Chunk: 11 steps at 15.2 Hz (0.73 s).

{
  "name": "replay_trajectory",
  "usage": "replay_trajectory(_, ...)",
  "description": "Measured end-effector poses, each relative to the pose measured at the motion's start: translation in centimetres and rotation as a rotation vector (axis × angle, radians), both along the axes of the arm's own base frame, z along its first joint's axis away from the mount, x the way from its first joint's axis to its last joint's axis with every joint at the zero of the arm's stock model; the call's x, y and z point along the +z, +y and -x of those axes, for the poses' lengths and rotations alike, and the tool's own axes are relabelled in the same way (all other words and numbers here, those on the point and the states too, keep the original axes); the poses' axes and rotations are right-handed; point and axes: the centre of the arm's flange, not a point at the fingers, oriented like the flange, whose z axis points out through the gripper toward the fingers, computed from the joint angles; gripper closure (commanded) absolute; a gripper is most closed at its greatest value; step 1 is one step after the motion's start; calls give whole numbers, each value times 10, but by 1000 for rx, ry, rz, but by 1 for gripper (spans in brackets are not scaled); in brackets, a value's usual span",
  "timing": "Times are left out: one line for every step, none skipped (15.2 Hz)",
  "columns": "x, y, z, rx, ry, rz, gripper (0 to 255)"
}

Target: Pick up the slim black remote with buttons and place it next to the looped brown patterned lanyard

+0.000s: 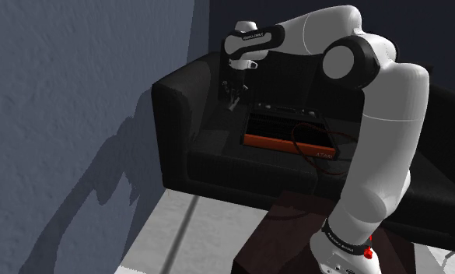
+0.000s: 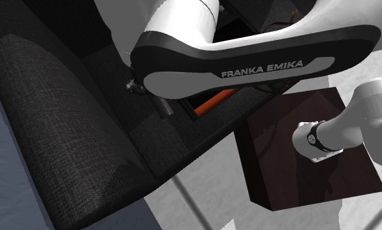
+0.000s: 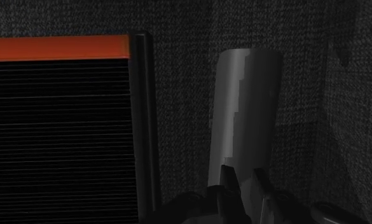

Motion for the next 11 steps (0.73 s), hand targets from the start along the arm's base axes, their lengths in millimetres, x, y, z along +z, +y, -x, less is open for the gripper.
replay_trajectory(5,0,0,0,0,0,255)
replay_trajectory(11,0,0,0,0,0,255)
replay_trajectory(15,-1,0,0,0,0,255)
replay_trajectory(20,0,1,0,0,0,255)
replay_trajectory(24,0,1,0,0,0,255)
replay_trajectory(25,-3,6,0,0,0,255)
replay_trajectory(26,-9,13,0,0,0,255)
replay_trajectory(27,-15,22,0,0,0,255)
replay_trajectory(30,-24,33,0,0,0,255)
replay_trajectory(31,-33,43,-1,0,0,255)
replay_trajectory(30,-43,52,-1,0,0,255)
